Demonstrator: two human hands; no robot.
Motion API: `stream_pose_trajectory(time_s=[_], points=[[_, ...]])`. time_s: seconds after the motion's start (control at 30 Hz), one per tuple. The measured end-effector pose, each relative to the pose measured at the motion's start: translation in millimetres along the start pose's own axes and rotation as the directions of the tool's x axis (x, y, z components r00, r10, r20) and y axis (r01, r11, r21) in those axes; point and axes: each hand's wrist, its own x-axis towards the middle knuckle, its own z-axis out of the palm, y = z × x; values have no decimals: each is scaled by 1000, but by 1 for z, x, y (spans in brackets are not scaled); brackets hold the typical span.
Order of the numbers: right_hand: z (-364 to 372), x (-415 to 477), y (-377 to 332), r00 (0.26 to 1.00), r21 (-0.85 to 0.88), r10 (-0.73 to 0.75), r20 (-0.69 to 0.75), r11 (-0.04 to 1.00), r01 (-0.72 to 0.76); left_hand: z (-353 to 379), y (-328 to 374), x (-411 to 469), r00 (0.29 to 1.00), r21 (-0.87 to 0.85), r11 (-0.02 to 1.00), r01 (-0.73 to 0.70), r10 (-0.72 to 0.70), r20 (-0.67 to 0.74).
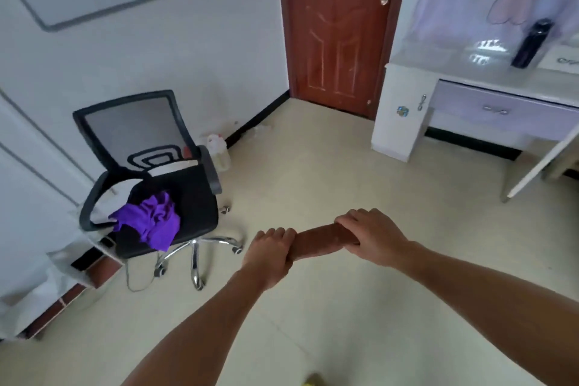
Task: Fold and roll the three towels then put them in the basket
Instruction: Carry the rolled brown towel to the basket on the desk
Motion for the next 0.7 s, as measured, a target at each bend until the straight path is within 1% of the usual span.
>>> stream_pose_trajectory(time_s=[0.13, 0.23, 0.37, 0.5, 0.6, 0.7], points=[[-10, 20, 65, 985, -16, 174, 22, 985, -173, -22, 7, 98, 984, 9, 984, -179, 179, -10], [-13, 36, 124, 963, -27, 271, 1, 962, -271, -29, 23, 174, 958, 13, 959, -285, 285, -14], [-9, 69, 209, 938, -29, 345, -30, 938, -346, -34, 42, 281, 930, 35, 929, -367, 368, -22], [-8, 117, 295, 928, 1, 369, -46, 929, -369, -40, 54, 387, 923, 65, 921, -383, 384, -3], [-18, 159, 362, 931, 15, 362, -47, 932, -362, -52, 63, 465, 926, 45, 925, -378, 379, -2], [-35, 204, 428, 929, 21, 367, -54, 930, -366, -68, 71, 537, 932, 4, 932, -361, 361, -43]])
